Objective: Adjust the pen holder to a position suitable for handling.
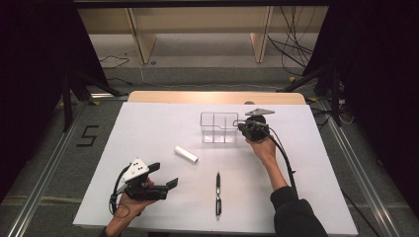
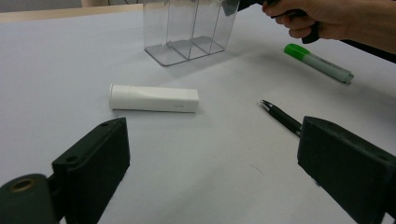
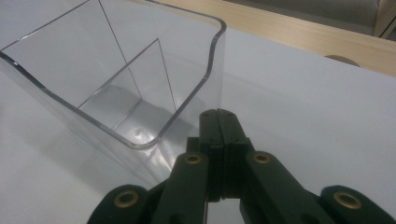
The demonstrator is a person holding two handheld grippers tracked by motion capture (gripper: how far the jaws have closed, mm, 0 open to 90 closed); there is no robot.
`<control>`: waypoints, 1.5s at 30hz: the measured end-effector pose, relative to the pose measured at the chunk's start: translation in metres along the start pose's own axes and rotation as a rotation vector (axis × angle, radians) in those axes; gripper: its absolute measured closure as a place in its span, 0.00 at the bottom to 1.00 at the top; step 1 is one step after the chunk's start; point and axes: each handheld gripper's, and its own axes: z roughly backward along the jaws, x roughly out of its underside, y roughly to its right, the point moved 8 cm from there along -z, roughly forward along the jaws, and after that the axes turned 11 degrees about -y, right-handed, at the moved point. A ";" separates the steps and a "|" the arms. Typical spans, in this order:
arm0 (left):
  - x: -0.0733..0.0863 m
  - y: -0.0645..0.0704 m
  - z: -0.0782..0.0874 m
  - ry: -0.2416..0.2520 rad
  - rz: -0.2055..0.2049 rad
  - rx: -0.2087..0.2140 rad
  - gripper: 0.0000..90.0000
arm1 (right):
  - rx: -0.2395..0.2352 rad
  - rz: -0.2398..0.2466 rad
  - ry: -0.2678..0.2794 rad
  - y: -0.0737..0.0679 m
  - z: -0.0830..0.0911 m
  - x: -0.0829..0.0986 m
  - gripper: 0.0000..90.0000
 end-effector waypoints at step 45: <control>0.002 0.000 -0.001 -0.012 0.001 -0.002 0.10 | -0.085 -0.062 0.105 -0.026 0.065 0.014 0.49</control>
